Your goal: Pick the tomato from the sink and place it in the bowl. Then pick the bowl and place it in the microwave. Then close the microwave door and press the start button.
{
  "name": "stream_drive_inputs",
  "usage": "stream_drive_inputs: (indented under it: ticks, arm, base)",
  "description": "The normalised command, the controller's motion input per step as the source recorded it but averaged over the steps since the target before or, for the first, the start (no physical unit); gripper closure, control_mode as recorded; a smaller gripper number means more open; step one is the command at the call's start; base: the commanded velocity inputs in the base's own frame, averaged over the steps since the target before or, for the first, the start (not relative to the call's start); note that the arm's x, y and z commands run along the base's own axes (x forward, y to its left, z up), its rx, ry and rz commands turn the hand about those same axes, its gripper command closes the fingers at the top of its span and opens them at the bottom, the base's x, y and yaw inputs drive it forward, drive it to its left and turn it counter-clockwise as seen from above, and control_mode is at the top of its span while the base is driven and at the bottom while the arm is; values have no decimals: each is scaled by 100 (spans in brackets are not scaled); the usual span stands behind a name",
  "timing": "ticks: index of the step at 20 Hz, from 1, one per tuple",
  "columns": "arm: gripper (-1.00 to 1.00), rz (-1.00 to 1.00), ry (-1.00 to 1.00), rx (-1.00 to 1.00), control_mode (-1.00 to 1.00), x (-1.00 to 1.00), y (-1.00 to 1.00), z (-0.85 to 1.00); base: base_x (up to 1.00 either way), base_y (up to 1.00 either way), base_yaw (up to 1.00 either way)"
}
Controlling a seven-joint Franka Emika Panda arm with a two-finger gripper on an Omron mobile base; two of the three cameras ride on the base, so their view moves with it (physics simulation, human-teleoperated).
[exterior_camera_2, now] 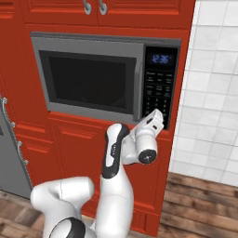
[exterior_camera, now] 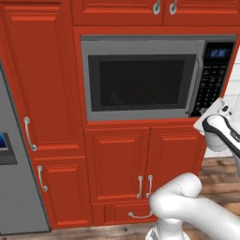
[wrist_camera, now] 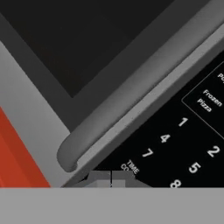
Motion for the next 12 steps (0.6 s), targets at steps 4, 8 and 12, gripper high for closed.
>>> stream_drive_inputs:
  ticks: [4,8,12]
  arm:
    - [100,0,0,4,-100,18,-18,-11]
    - [100,0,0,1,-100,21,-4,-18]
    - [100,0,-4,0,-100,18,0,-10]
  base:
    - [0,0,0]
    - [0,0,0]
    - [0,0,0]
